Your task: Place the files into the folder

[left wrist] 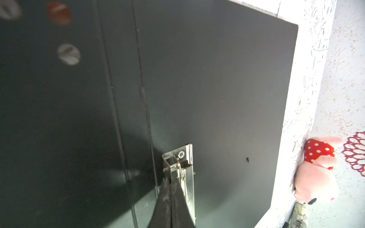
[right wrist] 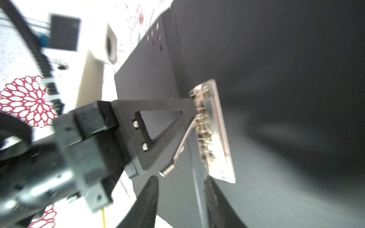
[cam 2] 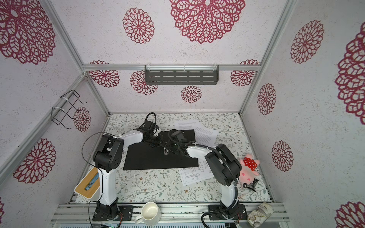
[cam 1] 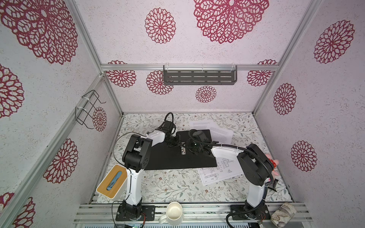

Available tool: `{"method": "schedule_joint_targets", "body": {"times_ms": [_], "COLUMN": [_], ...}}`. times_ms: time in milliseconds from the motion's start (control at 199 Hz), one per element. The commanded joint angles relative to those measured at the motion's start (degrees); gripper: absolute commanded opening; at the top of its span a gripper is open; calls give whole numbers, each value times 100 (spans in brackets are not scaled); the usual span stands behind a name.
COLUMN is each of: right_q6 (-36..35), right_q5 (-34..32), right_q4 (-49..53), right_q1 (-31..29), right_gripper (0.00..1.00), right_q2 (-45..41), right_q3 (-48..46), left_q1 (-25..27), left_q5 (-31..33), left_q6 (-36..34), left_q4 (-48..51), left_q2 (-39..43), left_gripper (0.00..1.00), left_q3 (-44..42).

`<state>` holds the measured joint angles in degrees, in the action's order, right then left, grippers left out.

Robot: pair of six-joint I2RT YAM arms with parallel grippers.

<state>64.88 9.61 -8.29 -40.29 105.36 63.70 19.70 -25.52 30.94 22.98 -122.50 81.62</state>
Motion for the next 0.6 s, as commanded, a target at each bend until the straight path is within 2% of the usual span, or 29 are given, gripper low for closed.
{"method": "schedule_joint_targets", "body": {"times_ms": [0, 166, 437, 498, 598], "right_q6": [-214, -438, -802, -888, -975], "right_q5": [-503, -776, -256, -162, 34], "right_q4": [-278, -130, 47, 42, 41], "right_q1": [200, 516, 843, 881, 917], "right_gripper": [55, 61, 64, 64, 64], "right_q2": [-633, -1015, -571, -464, -298], "right_q3": [-301, -917, -1092, -1083, -1048], "left_q1": [-129, -235, -257, -261, -261], "left_q5": [154, -26, -237, -239, -227], "left_q6": [93, 454, 1298, 1451, 1647], "left_q4": [567, 434, -48, -141, -238], "left_q2": [-150, -48, -12, -4, 59], "left_gripper": [1, 3, 12, 16, 28], "left_q3": [-147, -182, -264, -305, -357]}}
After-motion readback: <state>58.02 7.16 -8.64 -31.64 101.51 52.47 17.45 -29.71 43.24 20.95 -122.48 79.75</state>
